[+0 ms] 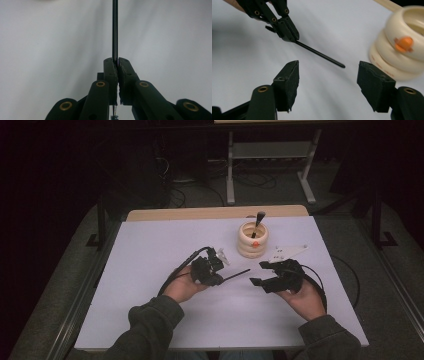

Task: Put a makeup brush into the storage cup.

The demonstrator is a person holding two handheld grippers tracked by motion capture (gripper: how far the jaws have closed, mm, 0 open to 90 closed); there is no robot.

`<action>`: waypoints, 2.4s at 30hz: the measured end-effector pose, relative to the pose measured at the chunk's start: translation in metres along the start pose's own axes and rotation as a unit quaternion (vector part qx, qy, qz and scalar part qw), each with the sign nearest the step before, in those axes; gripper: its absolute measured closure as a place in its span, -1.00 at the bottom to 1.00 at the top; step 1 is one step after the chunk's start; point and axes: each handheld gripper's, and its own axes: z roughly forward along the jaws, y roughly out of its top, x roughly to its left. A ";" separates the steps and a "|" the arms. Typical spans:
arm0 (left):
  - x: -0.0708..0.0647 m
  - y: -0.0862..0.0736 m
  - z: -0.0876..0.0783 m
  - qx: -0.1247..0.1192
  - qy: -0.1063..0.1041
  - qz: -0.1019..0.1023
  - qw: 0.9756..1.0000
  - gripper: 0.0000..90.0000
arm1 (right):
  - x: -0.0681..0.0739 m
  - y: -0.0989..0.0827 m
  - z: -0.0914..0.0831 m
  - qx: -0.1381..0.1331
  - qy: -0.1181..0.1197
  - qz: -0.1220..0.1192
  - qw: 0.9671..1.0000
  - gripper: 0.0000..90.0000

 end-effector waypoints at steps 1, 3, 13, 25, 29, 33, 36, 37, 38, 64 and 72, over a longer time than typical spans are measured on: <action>-0.001 -0.002 -0.003 0.000 0.001 0.007 1.000 0.91 | 0.003 0.004 0.000 0.002 0.005 -0.006 1.000 -0.26; -0.003 -0.004 -0.007 -0.001 0.000 0.012 1.000 0.91 | 0.006 0.008 0.001 0.006 0.011 -0.013 1.000 -0.25; -0.016 -0.024 -0.031 -0.004 -0.021 0.064 0.998 0.91 | 0.030 0.036 0.023 0.055 0.084 -0.098 0.990 -0.13; -0.030 -0.027 -0.038 -0.004 -0.039 0.127 0.991 0.91 | 0.041 0.038 0.045 0.096 0.140 -0.153 0.974 0.23; -0.035 -0.025 -0.035 -0.003 -0.050 0.140 0.989 0.91 | 0.046 0.037 0.052 0.120 0.171 -0.171 0.963 0.51; -0.035 -0.024 -0.036 -0.004 -0.054 0.146 0.988 0.91 | 0.047 0.036 0.054 0.128 0.185 -0.168 0.960 0.66; -0.036 -0.024 -0.036 -0.005 -0.054 0.151 0.987 0.91 | 0.046 0.035 0.054 0.130 0.191 -0.172 0.958 0.79; -0.037 -0.025 -0.036 -0.005 -0.056 0.151 0.987 0.91 | 0.046 0.035 0.055 0.133 0.197 -0.170 0.956 0.82; -0.037 -0.025 -0.036 -0.005 -0.056 0.153 0.987 0.91 | 0.046 0.034 0.055 0.134 0.203 -0.174 0.954 0.85; -0.035 -0.032 -0.035 0.017 -0.088 0.160 0.983 0.90 | 0.053 0.034 0.048 0.121 0.196 -0.195 0.954 0.67; -0.037 -0.032 -0.034 0.013 -0.086 0.158 0.984 0.88 | 0.059 0.030 0.050 0.134 0.199 -0.211 0.948 0.88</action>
